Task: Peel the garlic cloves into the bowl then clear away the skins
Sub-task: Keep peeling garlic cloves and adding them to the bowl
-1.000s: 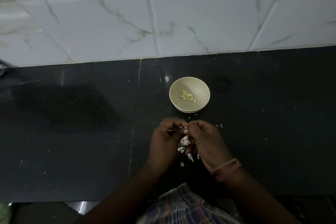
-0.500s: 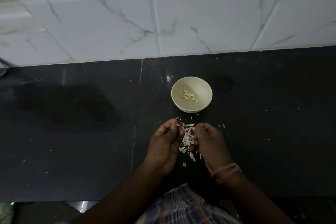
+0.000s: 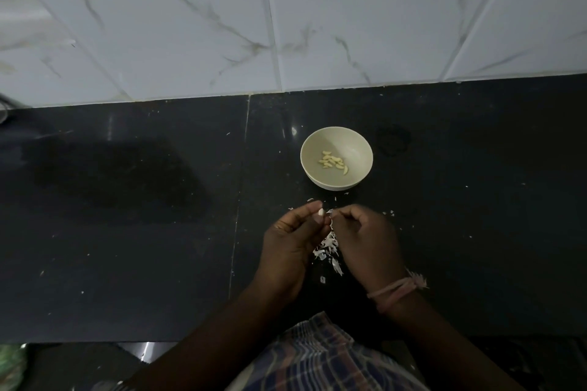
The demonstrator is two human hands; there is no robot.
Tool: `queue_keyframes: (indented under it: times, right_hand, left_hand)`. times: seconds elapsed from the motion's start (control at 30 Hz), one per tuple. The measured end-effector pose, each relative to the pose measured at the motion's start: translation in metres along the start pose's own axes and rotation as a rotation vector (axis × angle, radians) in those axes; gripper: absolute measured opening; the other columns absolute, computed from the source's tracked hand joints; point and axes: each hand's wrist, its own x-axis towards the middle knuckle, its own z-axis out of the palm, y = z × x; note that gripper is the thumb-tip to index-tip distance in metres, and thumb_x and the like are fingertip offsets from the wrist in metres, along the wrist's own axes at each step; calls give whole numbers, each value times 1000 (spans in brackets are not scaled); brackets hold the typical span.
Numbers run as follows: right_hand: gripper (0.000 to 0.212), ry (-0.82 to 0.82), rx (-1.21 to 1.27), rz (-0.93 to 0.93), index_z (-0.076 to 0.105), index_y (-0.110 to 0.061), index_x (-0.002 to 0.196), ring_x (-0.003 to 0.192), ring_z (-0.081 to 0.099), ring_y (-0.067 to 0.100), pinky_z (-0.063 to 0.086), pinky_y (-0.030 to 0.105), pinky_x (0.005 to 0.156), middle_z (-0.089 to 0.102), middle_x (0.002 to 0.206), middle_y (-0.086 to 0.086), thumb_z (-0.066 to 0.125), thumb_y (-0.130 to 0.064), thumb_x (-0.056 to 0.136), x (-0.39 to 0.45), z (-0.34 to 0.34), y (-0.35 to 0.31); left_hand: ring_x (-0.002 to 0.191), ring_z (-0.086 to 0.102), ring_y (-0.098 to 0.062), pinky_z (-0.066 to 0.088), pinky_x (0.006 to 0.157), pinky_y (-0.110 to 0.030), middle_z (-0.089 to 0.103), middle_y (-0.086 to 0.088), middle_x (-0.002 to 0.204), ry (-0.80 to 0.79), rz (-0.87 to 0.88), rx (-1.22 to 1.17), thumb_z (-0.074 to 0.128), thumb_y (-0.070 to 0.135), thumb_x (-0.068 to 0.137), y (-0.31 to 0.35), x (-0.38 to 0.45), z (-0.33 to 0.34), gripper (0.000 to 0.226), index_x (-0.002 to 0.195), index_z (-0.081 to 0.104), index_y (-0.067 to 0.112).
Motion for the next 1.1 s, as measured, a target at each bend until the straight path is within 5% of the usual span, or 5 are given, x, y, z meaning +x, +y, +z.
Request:
queue_keyframes:
  times: [0.23, 0.5, 0.7, 1.1]
  right_hand:
    - [9, -47, 173, 37, 78, -16, 91, 77, 70, 2, 54, 17, 70, 76, 82, -6, 71, -10, 90, 4, -4, -6]
    - [7, -137, 175, 126, 76, -18, 80, 53, 59, 2, 47, 21, 55, 70, 65, -3, 73, -14, 84, 4, -9, -12]
    - [14, -213, 155, 78, 78, -19, 76, 44, 57, 13, 45, 24, 49, 66, 56, 11, 70, -13, 86, 5, -16, -17]
    - [12, -244, 200, 114, 77, -10, 79, 37, 48, 10, 36, 20, 43, 56, 45, 5, 69, -14, 87, -4, -18, -19]
  left_hand:
    - [92, 69, -30, 55, 88, -41, 74, -22, 99, 8, 158, 236, 75, 0, 86, 3, -1, -7, 15, 96, 73, 11]
    - [84, 73, -20, 57, 79, -29, 77, -9, 90, -32, 282, 492, 75, -2, 86, 10, -4, -7, 16, 92, 75, 13]
    - [84, 73, -20, 57, 78, -28, 77, -10, 90, -77, 280, 509, 75, -2, 86, 15, -5, -9, 16, 90, 75, 14]
    - [93, 75, -23, 58, 85, -30, 79, -9, 96, -180, 203, 541, 72, -1, 88, 23, -8, -13, 15, 97, 79, 9]
